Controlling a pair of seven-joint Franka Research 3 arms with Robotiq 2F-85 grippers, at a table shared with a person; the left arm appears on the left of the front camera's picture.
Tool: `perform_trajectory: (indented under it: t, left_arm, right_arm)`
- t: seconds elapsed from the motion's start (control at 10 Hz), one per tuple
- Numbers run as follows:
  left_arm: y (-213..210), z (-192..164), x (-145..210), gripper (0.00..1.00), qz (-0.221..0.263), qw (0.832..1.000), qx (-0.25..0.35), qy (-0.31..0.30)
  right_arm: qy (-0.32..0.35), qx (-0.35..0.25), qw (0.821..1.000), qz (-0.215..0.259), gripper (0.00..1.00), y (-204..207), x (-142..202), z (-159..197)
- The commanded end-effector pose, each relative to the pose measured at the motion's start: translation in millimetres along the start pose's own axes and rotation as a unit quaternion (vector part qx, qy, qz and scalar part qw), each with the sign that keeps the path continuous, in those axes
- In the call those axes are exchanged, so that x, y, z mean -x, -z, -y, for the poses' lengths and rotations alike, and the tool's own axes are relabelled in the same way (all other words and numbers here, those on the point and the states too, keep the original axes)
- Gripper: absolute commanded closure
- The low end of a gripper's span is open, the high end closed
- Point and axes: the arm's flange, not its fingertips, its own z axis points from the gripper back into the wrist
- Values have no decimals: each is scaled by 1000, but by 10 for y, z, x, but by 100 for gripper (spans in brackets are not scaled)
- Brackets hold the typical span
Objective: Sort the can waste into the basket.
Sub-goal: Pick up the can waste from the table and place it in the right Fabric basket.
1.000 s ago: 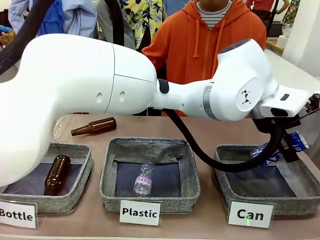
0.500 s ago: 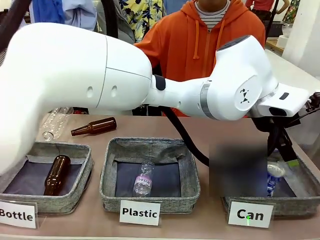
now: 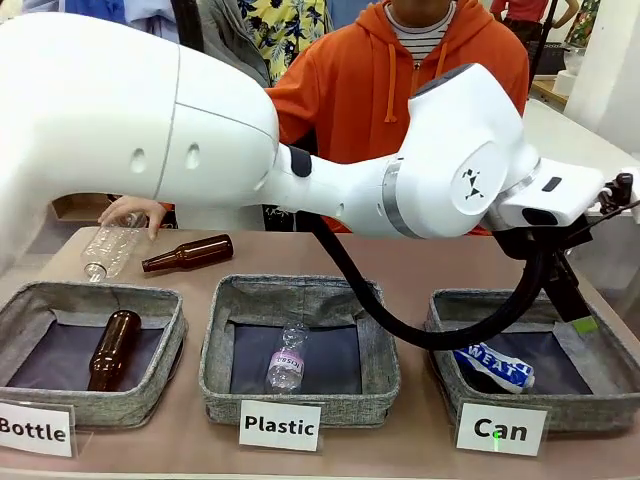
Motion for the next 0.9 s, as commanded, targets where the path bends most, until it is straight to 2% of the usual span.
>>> perform_trajectory:
  t: [0.0, 0.1, 0.2, 0.3, 0.5, 0.6, 0.7, 0.8]
  left_arm:
    - [-311, 221, 176, 0, 10, 1000, 4, -13]
    - [-538, 307, 257, 0, 9, 999, 19, -35]
    - [-842, 415, 374, 0, 28, 997, 14, -66]
    - [-1245, 553, 522, 0, 63, 990, 6, -129]
    - [-1933, 787, 898, 0, 113, 978, 29, -171]
    - [-2296, 889, 1131, 0, 132, 972, 46, -189]
    - [-2783, 949, 1468, 0, 174, 962, 5, -210]
    - [-3276, 988, 1847, 0, 198, 949, 16, -244]
  right_arm:
    - [-9, -8, 1000, -7, 0, 34, -47, -46]
    - [-15, -19, 1000, -13, 0, 96, -146, -132]
    - [-22, -35, 999, -21, 0, 191, -294, -262]
    - [-22, -41, 998, -36, 0, 370, -517, -432]
    - [-20, -41, 996, -80, 0, 730, -872, -820]
    - [-4, -48, 995, -90, 0, 927, -1041, -1075]
    - [5, -58, 993, -98, 0, 1160, -1209, -1354]
    - [8, -71, 993, -94, 0, 1368, -1328, -1587]
